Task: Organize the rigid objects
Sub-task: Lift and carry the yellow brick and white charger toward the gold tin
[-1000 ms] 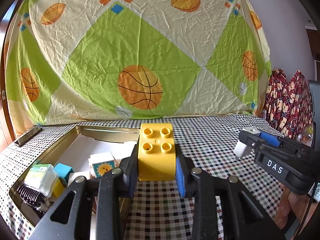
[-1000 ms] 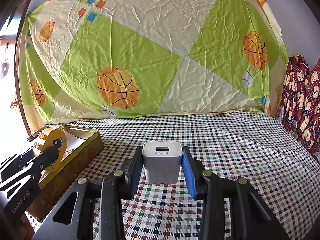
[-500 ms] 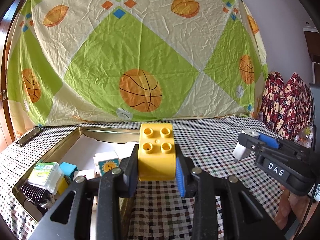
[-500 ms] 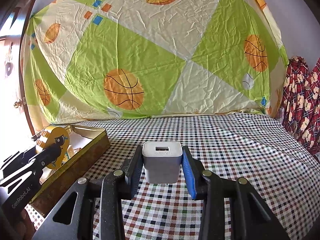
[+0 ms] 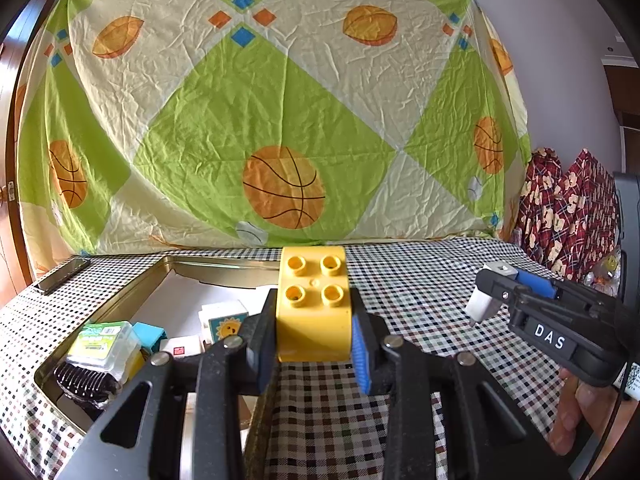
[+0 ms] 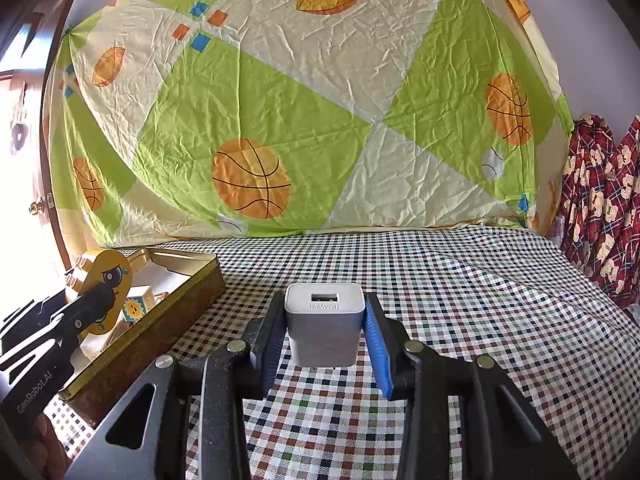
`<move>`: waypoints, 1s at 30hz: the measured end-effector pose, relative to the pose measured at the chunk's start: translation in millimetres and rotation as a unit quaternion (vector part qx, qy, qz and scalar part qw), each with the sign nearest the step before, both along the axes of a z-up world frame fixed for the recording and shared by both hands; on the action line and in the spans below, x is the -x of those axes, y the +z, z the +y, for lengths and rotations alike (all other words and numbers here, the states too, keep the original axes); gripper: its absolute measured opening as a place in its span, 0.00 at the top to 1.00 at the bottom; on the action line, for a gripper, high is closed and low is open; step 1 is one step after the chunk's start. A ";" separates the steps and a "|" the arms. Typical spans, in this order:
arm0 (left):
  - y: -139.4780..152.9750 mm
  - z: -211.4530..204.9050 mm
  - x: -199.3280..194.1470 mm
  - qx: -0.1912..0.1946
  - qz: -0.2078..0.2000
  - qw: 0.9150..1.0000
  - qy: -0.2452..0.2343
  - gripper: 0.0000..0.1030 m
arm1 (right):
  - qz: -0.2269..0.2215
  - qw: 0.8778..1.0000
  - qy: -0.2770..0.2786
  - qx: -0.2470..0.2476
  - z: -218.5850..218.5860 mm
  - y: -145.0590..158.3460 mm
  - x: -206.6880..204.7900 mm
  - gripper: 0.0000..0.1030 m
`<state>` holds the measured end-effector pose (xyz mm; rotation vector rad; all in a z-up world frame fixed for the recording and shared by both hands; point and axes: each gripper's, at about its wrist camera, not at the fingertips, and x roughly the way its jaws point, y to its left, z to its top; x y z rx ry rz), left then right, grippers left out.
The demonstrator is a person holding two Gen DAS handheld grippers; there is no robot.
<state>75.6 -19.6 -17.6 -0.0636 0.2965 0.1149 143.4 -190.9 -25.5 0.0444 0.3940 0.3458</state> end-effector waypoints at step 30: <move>1.1 29.4 33.1 0.015 -0.017 1.000 0.019 0.70 | -0.013 0.998 0.053 0.015 40.9 3.8 32.4 0.61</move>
